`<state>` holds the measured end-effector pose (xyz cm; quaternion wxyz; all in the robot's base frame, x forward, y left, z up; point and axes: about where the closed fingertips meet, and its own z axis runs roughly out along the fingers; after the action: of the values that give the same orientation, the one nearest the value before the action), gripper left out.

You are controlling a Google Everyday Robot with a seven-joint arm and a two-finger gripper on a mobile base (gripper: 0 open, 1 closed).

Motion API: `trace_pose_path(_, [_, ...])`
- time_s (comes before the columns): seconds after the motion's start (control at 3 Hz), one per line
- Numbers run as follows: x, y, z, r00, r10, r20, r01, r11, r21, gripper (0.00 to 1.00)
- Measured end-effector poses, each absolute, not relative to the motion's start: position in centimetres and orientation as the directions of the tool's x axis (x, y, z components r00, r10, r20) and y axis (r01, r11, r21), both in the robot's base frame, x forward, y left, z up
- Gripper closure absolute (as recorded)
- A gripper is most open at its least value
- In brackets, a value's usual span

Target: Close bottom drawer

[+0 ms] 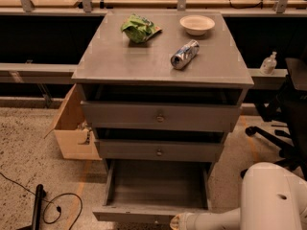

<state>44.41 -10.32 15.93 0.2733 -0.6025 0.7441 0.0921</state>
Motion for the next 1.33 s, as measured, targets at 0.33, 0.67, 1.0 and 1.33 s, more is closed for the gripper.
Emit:
trace_pose_path(0.33, [45.9, -10.6, 15.9, -0.123, -0.849, -0.513, -0.932, 0.277, -0.234, 1.0])
trace_pose_path(0.67, [45.8, -10.6, 15.9, -0.124, -0.85, -0.512, -0.931, 0.278, -0.237, 1.0])
trace_pose_path(1.0, [47.0, -10.8, 15.9, -0.124, -0.856, -0.502, -0.915, 0.295, -0.276, 1.0])
trace_pose_path(1.33, [47.0, -10.8, 15.9, -0.124, -0.856, -0.502, -0.915, 0.295, -0.276, 1.0])
